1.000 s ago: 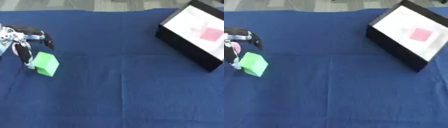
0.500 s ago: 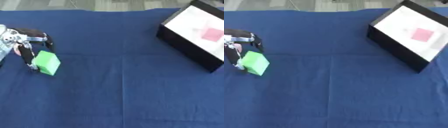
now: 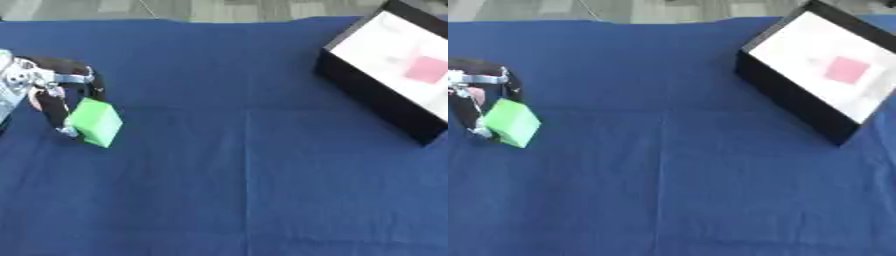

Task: Pick up the objects with one hand, pass them to the other hand, and then place them into the box on the other side of the table.

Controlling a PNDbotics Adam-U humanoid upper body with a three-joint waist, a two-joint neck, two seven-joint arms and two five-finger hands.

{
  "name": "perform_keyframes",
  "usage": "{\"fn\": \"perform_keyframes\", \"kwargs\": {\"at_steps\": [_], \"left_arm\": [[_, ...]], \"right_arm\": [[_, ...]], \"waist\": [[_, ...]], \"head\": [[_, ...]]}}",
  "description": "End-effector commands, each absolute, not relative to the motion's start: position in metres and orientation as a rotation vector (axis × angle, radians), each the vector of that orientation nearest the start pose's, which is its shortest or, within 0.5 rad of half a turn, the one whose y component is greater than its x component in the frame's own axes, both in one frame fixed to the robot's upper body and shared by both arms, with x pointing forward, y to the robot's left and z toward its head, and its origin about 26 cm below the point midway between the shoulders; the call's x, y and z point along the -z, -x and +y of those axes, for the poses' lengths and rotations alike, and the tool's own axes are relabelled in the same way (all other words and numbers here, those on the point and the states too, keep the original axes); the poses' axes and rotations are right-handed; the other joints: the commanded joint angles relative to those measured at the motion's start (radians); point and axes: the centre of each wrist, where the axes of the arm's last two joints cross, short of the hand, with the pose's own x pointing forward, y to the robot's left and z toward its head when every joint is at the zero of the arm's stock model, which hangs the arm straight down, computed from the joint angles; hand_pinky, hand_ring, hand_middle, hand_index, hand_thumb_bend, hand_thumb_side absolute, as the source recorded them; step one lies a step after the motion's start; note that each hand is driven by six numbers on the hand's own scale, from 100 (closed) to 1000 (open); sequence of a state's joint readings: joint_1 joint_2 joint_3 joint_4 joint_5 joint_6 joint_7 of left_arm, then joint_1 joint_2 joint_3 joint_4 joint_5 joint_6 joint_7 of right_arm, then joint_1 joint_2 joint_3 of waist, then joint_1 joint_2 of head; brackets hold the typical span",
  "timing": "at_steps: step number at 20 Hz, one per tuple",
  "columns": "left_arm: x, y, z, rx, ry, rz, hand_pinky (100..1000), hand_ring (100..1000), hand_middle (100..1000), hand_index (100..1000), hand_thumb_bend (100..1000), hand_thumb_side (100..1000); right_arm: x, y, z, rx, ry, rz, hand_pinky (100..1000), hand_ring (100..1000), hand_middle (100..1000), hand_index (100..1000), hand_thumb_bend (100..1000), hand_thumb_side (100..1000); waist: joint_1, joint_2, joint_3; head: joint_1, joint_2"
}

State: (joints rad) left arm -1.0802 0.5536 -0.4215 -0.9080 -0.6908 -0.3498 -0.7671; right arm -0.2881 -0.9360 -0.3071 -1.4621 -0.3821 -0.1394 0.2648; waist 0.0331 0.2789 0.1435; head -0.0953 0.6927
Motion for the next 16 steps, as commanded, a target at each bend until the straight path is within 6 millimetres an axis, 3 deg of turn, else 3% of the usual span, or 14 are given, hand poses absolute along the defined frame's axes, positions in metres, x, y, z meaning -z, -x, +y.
{"fn": "perform_keyframes", "kwargs": {"at_steps": [1,5,9,16], "left_arm": [[-0.277,-0.476,0.264,2.136,-0.587,-1.126,645,655,539,528,512,100],[-0.307,-0.46,0.251,2.072,-0.607,-1.288,637,636,530,523,489,100],[-0.323,-0.447,0.234,2.016,-0.605,-1.439,624,617,525,524,478,100],[-0.311,-0.443,0.205,1.853,-0.6,-1.675,591,584,513,517,431,100]], "right_arm": [[-0.271,-0.299,-0.502,-0.491,0.521,-1.992,907,1000,813,851,100,385],[-0.276,-0.299,-0.501,-0.495,0.511,-2.005,907,1000,813,852,100,373],[-0.29,-0.302,-0.492,-0.529,0.474,-2.05,907,1000,817,854,100,338],[-0.327,-0.309,-0.458,-0.724,0.389,-2.149,908,1000,829,859,100,262]], "waist": [[-0.003,-0.01,0.003],[-0.005,-0.017,0.007],[-0.007,-0.025,0.012],[-0.015,-0.045,0.016]], "head": [[-0.001,0.004],[-0.003,0.005],[-0.007,0.003],[-0.013,0.004]]}}
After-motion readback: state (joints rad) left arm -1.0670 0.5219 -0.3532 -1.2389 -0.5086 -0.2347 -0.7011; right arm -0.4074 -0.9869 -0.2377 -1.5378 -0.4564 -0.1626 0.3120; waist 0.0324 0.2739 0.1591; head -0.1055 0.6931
